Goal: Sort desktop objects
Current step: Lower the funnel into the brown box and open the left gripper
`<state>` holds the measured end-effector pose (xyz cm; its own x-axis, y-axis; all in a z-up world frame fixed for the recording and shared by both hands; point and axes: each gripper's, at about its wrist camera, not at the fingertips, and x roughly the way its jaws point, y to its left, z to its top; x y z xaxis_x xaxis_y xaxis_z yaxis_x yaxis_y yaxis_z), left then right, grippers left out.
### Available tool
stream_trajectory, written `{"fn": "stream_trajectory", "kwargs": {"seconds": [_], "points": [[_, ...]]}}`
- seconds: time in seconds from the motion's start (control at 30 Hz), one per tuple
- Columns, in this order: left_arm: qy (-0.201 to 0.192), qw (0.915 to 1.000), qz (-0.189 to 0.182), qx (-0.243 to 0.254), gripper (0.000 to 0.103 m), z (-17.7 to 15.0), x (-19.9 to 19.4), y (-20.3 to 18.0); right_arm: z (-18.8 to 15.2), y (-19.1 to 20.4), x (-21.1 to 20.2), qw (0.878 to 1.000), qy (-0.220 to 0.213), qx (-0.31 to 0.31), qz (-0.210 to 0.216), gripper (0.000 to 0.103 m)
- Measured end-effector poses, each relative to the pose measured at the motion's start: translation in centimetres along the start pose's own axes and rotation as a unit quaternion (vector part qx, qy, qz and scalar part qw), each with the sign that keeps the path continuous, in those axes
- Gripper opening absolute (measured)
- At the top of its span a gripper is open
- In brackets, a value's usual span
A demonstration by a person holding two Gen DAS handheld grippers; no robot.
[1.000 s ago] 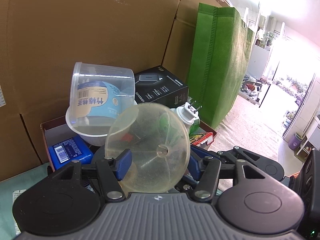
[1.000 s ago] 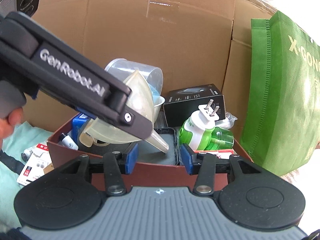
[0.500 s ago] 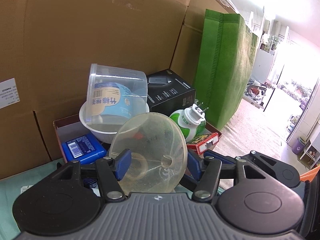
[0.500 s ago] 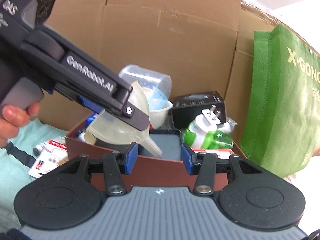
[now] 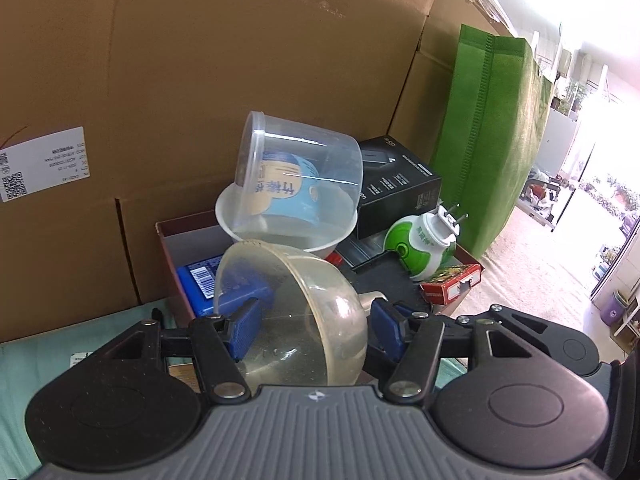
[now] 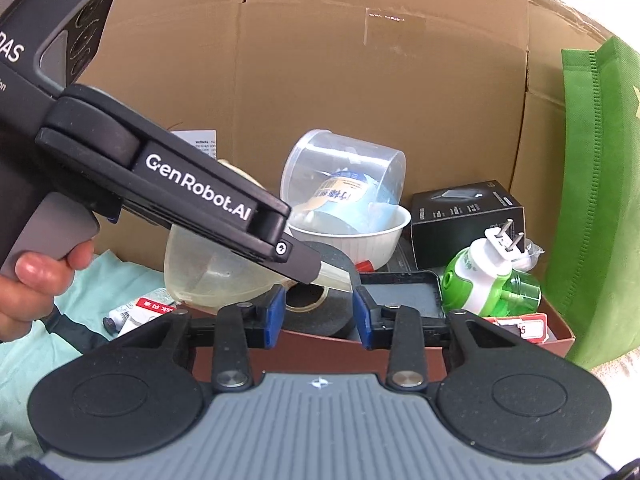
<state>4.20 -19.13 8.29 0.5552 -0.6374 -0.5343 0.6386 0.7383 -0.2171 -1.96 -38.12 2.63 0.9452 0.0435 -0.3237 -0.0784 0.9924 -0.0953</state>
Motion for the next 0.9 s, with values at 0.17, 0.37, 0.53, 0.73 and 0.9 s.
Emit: {"fn": "stream_trajectory", "kwargs": {"seconds": [0.17,0.37,0.53,0.73,0.9], "points": [[0.000,1.0000,-0.004,0.000,0.065,-0.2,-0.4,0.0,0.0,-0.3,-0.4,1.000,0.000,-0.002,-0.015,0.038],[0.001,1.0000,-0.008,0.004,0.067,-0.4,-0.5,-0.2,-0.8,-0.1,-0.7,1.000,0.007,-0.009,-0.019,0.043],[-0.003,0.9999,-0.011,0.003,0.074,-0.5,-0.9,-0.3,-1.4,-0.1,-1.0,1.000,0.010,-0.003,-0.023,0.047],[-0.025,0.9996,-0.009,-0.011,0.095,-0.7,-2.3,-0.3,-1.7,0.1,-1.5,1.000,0.011,0.001,-0.020,0.053],[-0.045,0.9984,-0.027,-0.023,0.098,-1.2,-4.5,0.0,-1.8,0.1,-2.2,0.999,0.006,0.011,-0.030,0.087]]}}
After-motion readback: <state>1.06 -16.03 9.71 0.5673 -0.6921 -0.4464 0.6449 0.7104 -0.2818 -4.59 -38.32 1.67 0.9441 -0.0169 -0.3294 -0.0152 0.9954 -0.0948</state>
